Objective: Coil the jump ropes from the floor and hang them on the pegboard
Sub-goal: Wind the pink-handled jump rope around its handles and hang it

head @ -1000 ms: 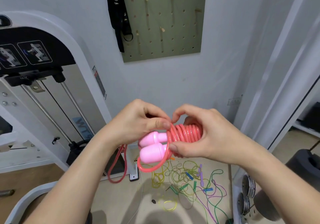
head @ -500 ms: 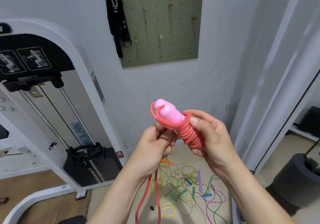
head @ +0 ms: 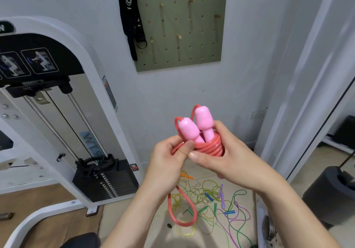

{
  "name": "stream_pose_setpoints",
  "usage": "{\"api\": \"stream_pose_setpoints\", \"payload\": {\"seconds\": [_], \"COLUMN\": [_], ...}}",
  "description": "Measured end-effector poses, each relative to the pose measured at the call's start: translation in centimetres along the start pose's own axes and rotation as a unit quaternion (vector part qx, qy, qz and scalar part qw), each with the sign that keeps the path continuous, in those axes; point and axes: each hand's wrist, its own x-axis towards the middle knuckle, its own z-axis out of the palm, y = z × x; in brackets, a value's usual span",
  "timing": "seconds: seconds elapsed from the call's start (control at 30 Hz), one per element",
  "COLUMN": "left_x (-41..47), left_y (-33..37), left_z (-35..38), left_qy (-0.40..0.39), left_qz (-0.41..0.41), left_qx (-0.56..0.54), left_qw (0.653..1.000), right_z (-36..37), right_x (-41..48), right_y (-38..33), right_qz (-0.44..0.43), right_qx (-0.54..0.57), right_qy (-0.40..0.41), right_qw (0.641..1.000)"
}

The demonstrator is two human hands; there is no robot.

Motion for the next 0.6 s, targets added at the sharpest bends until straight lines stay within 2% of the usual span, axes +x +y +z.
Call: {"api": "stream_pose_setpoints", "payload": {"seconds": [0.03, 0.1, 0.17, 0.23, 0.27, 0.3, 0.37, 0.4, 0.47, 0.6], "left_x": [0.1, 0.5, 1.0, 1.0, 0.9, 0.8, 0.4, 0.1, -0.2, -0.5], "left_y": [-0.2, -0.4, -1.0, -1.7, -2.0, -2.3, -1.9, -1.5, -0.7, 0.5], "left_z": [0.0, 0.0, -0.3, -0.8, -1.0, -1.2, -1.2, -1.1, -0.9, -1.2], "left_qy": [0.005, 0.017, 0.014, -0.014, -0.037, -0.059, -0.074, -0.072, -0.081, -0.130], "left_qz": [-0.005, -0.021, -0.042, -0.051, -0.048, -0.038, 0.003, 0.028, 0.058, 0.104], "left_qx": [-0.011, -0.028, -0.004, 0.081, 0.160, 0.272, 0.505, 0.565, 0.620, 0.649], "left_qw": [1.000, 0.999, 0.999, 0.995, 0.985, 0.960, 0.860, 0.821, 0.779, 0.743], "right_z": [0.3, 1.6, 2.6, 2.8, 2.8, 2.9, 3.4, 3.6, 3.6, 3.3], "right_x": [0.0, 0.2, 0.6, 0.8, 0.9, 0.8, 0.9, 1.0, 1.3, 1.6], "right_y": [-0.3, -0.2, 0.2, 1.0, 1.5, 1.8, 1.8, 1.8, 1.6, 1.8], "right_qz": [0.013, 0.040, 0.054, 0.016, -0.010, -0.028, -0.030, -0.025, -0.015, 0.011], "right_qx": [0.088, 0.213, 0.209, 0.033, -0.074, -0.155, -0.242, -0.285, -0.370, -0.433], "right_qy": [-0.029, 0.000, 0.060, 0.107, 0.118, 0.118, 0.101, 0.097, 0.103, 0.114], "right_qw": [0.996, 0.976, 0.975, 0.994, 0.990, 0.981, 0.965, 0.953, 0.923, 0.894]}}
